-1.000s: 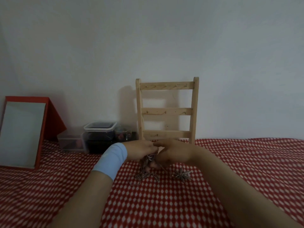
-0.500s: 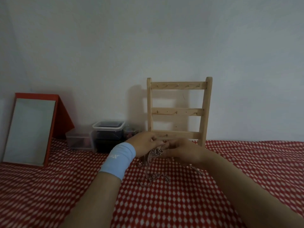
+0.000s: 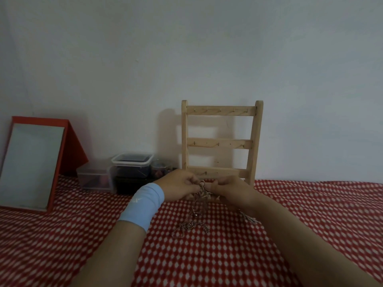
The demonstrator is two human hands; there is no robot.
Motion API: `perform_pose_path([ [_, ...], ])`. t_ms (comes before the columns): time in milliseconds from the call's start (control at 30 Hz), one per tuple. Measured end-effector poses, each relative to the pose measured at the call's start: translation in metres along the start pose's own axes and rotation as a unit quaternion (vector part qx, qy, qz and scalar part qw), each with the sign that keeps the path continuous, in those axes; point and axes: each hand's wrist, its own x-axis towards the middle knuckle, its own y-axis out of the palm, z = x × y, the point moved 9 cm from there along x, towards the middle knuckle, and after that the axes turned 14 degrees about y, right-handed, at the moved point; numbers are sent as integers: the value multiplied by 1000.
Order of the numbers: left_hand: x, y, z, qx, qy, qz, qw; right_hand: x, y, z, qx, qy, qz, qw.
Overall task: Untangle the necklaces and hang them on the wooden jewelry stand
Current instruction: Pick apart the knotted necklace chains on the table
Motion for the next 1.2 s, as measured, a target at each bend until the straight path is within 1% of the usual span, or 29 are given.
perform_pose_path([
  [100,1,1,1,-3,-4,-8,1000,0,2,3,-38,-23,16,999],
  [200,2,0,2,-1,-2,-22,1000,4,2,5,-76,-54,10,996],
  [300,1,0,4,-25,-20,-23,999,4,4,7,-56,-60,23,996],
  [433,0,1,6,-61,-40,-28,997,0,6,13,-48,-75,19,996],
  [567,0,-1,3,-95,-31,-45,994,-4,-1,21,-10,-118,-24,993],
  [633,1,1,3,-114,-22,-35,993,-6,-4,25,-32,-126,-59,990],
  [700,2,7,-2,-136,-14,-5,991,-2,-6,21,-64,-114,-90,987],
  [767,4,6,-6,-92,-3,9,996,-1,-5,19,-90,-98,-100,986],
  [833,3,-1,-4,-44,-3,3,999,-2,-5,19,-106,-86,-98,986],
  [933,-2,-10,3,3,-6,-11,1000,-5,-3,19,-81,-56,-62,993],
  [1033,0,-19,6,54,9,-76,996,-5,4,11,-57,-4,9,998],
  [1100,3,-19,5,45,18,-106,993,-3,7,6,-26,8,69,997],
  [1200,7,-12,2,-34,17,-143,989,-2,5,5,79,17,111,991],
])
